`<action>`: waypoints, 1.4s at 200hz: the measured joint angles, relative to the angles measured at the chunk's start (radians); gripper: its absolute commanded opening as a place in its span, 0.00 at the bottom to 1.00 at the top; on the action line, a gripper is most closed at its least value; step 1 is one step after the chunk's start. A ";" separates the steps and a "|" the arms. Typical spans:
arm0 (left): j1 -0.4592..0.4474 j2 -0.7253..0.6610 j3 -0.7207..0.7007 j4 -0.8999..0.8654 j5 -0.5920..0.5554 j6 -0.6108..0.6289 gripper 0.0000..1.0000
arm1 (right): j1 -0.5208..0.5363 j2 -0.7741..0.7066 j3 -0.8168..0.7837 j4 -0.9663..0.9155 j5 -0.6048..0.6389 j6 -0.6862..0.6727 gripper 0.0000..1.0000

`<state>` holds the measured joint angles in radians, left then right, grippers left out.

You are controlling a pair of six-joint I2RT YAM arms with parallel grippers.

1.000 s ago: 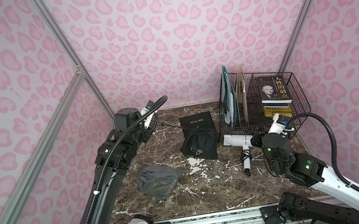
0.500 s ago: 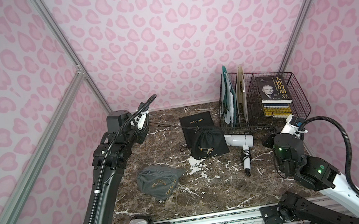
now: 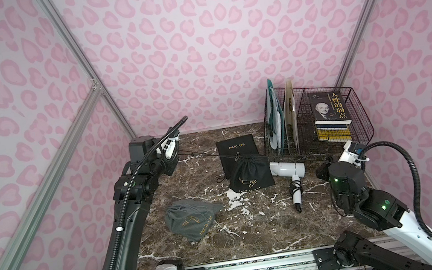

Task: Pack away hair dryers
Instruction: Place the drawstrings on both sides at the center of the board.

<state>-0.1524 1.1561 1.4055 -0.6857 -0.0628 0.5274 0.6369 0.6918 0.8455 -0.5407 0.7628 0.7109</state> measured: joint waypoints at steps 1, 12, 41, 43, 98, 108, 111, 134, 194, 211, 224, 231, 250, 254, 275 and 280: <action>0.000 0.000 0.001 0.000 0.000 0.000 0.02 | 0.000 0.003 0.000 0.002 -0.001 -0.001 0.00; 0.002 0.005 0.026 -0.008 0.005 -0.001 0.02 | -0.002 0.031 0.006 0.014 -0.008 -0.017 0.00; 0.008 0.035 0.128 -0.033 0.004 -0.003 0.02 | 0.006 0.112 0.040 0.057 -0.024 -0.057 0.00; 0.009 0.037 0.137 -0.035 0.003 -0.003 0.02 | 0.010 0.118 0.043 0.060 -0.023 -0.060 0.00; 0.012 0.082 0.285 -0.047 -0.039 0.019 0.02 | 0.154 0.284 0.123 0.150 -0.019 -0.111 0.00; 0.013 0.090 0.287 -0.046 -0.058 0.024 0.02 | 0.185 0.327 0.139 0.170 -0.024 -0.121 0.00; 0.013 0.093 0.288 -0.045 -0.066 0.026 0.02 | 0.193 0.338 0.143 0.175 -0.026 -0.123 0.00; 0.018 0.132 0.311 -0.040 -0.122 0.059 0.02 | 0.235 0.427 0.185 0.207 -0.064 -0.127 0.00; 0.067 0.207 0.373 0.000 -0.164 0.094 0.02 | 0.359 0.619 0.294 0.283 -0.151 -0.130 0.00; 0.081 0.211 0.361 0.007 -0.164 0.093 0.02 | 0.383 0.676 0.316 0.301 -0.181 -0.130 0.00; 0.091 0.208 0.334 0.019 -0.164 0.092 0.02 | 0.399 0.719 0.330 0.316 -0.212 -0.131 0.00; 0.095 0.208 0.317 0.025 -0.164 0.090 0.02 | 0.405 0.743 0.335 0.327 -0.232 -0.131 0.00; 0.105 0.208 0.264 0.029 -0.160 0.085 0.02 | 0.413 0.812 0.353 0.357 -0.303 -0.138 0.00; 0.106 0.208 0.253 0.029 -0.159 0.084 0.02 | 0.413 0.829 0.361 0.360 -0.318 -0.138 0.00; 0.107 0.207 0.187 0.029 -0.142 0.071 0.02 | 0.415 0.922 0.417 0.364 -0.384 -0.138 0.00; 0.107 0.207 0.174 0.029 -0.139 0.066 0.02 | 0.415 0.946 0.433 0.364 -0.395 -0.138 0.00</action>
<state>-0.0452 1.3628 1.5799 -0.6571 -0.2016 0.5934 1.0519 1.6375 1.2785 -0.1764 0.3676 0.5724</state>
